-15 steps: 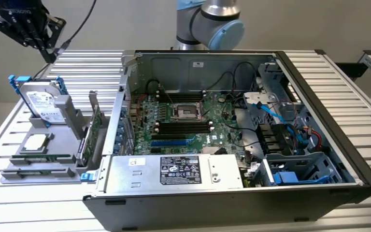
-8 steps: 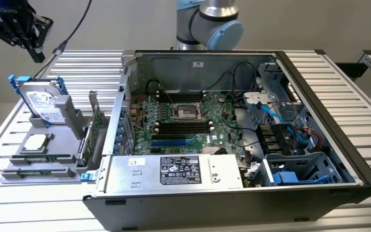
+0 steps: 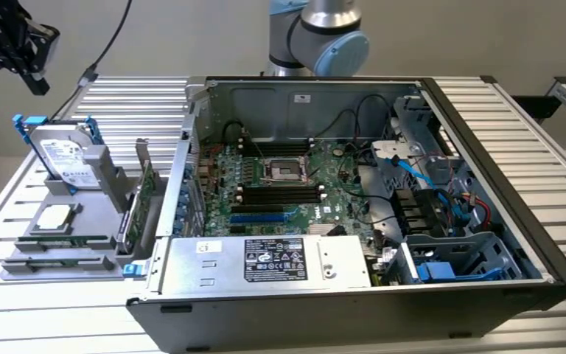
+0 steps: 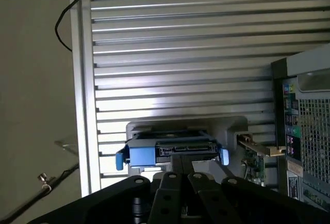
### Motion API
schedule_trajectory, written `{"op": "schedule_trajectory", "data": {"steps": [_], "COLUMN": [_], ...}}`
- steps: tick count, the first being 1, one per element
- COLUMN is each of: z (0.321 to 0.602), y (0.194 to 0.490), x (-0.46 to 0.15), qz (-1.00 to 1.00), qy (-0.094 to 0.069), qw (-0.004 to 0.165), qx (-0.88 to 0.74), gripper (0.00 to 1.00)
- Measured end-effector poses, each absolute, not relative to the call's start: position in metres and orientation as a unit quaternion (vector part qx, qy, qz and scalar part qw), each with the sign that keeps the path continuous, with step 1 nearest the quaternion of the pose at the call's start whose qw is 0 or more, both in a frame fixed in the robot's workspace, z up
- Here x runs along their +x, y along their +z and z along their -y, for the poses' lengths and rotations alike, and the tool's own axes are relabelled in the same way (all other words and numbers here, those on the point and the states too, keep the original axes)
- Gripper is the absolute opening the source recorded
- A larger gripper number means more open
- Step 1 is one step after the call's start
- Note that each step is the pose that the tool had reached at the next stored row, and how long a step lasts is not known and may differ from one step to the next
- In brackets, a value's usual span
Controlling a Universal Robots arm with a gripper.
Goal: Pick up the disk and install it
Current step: 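Reach for the disk, then pick up the disk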
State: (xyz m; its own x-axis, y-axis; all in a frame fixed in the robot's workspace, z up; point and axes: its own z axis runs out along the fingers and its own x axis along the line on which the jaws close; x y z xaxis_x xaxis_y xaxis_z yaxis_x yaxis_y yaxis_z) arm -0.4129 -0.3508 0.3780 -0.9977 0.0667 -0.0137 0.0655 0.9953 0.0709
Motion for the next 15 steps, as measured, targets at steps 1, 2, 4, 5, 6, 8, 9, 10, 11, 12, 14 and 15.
{"op": "schedule_trajectory", "data": {"steps": [1,2,4,5,6,8,9,10,11,12,14,15], "z": [0.351,0.350,0.350,0.350,0.350,0.350,0.350,0.350,0.350,0.350,0.350,0.350], "y": [0.378,0.378,0.378,0.378,0.378,0.378,0.378,0.378,0.378,0.378,0.378,0.378], "x": [-0.416,-0.420,-0.426,-0.427,-0.427,-0.427,-0.427,-0.427,-0.427,-0.427,-0.427,-0.427], "qz": [-0.999,-0.999,-0.999,-0.999,-0.999,-0.999,-0.999,-0.999,-0.999,-0.999,-0.999,-0.999], "qy": [0.035,0.035,0.035,0.035,0.035,0.035,0.035,0.035,0.035,0.035,0.035,0.035], "qw": [0.008,0.008,0.007,0.007,0.007,0.007,0.007,0.007,0.007,0.007,0.007,0.007], "qx": [0.033,0.033,0.032,0.032,0.032,0.032,0.032,0.032,0.032,0.032,0.032,0.032], "gripper": [0.11,0.11,0.11,0.11,0.11,0.11,0.11,0.11,0.11,0.11,0.11,0.11]}}
